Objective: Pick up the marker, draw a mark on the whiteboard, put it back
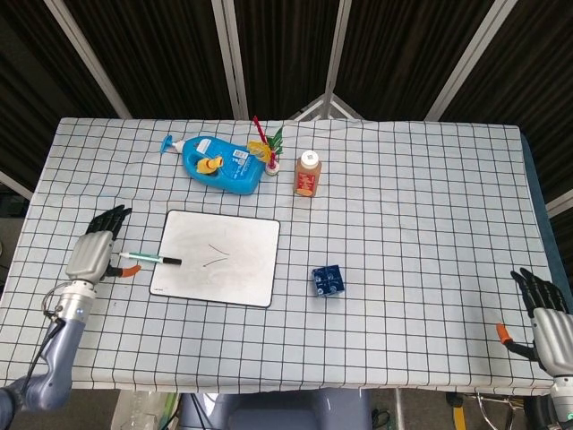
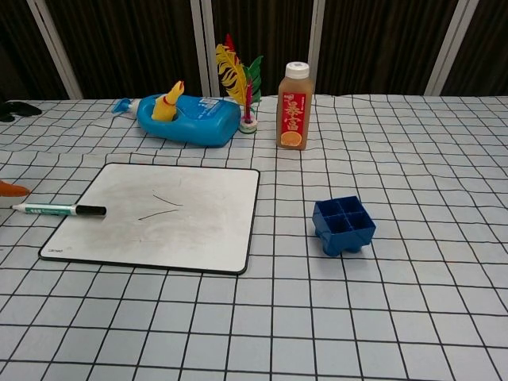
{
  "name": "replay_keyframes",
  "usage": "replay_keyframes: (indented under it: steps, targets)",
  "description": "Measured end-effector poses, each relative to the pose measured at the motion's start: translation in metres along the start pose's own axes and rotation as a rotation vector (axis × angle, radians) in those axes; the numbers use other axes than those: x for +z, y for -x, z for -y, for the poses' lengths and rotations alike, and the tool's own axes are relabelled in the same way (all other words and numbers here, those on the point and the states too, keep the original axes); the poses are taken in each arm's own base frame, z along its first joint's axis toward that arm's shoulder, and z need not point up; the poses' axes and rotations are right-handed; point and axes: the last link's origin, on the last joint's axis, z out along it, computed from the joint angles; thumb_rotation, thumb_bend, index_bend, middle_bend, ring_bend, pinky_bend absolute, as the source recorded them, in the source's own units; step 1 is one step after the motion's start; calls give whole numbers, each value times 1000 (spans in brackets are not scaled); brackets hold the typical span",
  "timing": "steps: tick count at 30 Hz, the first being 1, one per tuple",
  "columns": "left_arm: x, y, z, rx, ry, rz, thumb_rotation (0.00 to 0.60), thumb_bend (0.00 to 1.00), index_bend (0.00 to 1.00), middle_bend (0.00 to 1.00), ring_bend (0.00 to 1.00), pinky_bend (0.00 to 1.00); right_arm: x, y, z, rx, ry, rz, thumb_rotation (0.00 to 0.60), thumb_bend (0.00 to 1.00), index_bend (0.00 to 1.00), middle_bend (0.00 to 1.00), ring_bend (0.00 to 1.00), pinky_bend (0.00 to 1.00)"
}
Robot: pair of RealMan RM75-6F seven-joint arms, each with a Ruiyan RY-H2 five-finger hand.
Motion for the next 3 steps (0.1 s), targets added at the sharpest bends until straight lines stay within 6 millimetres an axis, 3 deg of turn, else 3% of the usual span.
replay_keyframes:
  steps: [3]
  targets:
    - [-28, -13, 4, -18, -20, -31, 600, 137, 0, 0, 0, 0, -1, 1, 0, -16, -5, 3, 600, 354, 0, 0, 0, 0]
